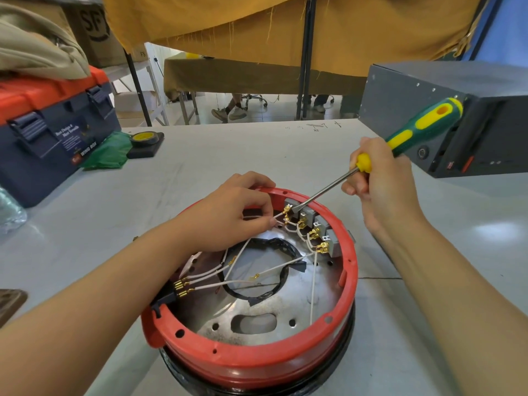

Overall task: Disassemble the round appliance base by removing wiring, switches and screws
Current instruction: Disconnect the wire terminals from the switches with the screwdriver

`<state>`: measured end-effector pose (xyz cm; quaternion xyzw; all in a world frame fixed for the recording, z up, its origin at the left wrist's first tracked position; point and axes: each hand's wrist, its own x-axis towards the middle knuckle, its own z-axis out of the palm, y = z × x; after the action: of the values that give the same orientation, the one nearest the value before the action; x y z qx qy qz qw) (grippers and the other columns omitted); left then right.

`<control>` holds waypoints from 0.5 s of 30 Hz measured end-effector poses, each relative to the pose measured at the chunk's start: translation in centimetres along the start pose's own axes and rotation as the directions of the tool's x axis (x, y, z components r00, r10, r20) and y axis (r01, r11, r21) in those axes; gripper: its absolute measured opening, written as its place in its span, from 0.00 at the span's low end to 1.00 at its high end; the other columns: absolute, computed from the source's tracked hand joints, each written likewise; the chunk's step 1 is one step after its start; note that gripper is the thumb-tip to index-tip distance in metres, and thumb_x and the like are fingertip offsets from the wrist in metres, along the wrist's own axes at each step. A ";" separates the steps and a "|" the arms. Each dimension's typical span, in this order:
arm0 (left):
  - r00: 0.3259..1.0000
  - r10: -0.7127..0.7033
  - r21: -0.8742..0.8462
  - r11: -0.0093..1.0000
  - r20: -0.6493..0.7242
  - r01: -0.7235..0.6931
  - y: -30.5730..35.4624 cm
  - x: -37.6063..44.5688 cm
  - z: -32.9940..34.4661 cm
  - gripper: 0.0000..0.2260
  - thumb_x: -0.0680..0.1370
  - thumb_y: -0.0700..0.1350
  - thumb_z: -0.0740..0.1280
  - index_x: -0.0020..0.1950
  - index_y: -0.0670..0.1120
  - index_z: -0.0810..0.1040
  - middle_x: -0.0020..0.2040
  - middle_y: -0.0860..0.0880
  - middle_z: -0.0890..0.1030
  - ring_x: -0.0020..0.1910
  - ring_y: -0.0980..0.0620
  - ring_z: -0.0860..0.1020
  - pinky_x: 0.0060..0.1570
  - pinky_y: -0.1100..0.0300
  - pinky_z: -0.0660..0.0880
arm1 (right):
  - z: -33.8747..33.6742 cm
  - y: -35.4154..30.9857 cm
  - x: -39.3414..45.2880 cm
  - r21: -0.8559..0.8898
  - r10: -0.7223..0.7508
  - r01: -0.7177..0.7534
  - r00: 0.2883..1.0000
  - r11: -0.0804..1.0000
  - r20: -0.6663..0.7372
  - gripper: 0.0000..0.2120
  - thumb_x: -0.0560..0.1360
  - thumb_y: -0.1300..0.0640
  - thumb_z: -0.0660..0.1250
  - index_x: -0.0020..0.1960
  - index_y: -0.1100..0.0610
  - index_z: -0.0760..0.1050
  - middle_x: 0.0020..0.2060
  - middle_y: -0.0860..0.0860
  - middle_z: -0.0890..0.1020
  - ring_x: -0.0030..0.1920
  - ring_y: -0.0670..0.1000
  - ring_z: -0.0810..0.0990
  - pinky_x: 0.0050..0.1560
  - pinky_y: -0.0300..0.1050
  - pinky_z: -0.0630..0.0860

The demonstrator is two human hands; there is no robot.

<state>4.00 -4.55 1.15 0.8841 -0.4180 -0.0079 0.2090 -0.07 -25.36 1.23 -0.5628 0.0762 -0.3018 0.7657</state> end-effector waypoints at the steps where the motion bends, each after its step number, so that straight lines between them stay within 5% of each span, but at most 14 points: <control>1: 1.000 0.002 0.000 1.000 -0.003 -0.002 0.0 0.0 0.0 0.06 0.76 0.51 0.66 0.42 0.51 0.80 0.67 0.56 0.68 0.64 0.57 0.65 0.61 0.64 0.60 | -0.1 -0.1 0.0 0.011 -0.002 0.002 1.000 1.000 -0.005 0.16 0.76 0.60 0.59 0.30 0.56 0.67 0.22 0.47 0.69 0.19 0.44 0.61 0.24 0.37 0.65; 15: 1.000 -0.002 -0.005 1.000 -0.011 0.002 0.2 0.0 0.0 0.06 0.76 0.49 0.66 0.41 0.50 0.79 0.66 0.55 0.68 0.63 0.57 0.65 0.60 0.67 0.59 | -0.1 -0.9 -0.4 -0.044 -0.099 0.098 0.995 0.994 -0.013 0.14 0.77 0.60 0.59 0.32 0.58 0.68 0.23 0.46 0.70 0.20 0.45 0.63 0.24 0.37 0.68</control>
<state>3.84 -4.62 1.26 0.8840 -0.4158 -0.0045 0.2136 -0.76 -25.42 1.96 -0.5799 0.0608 -0.3418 0.7370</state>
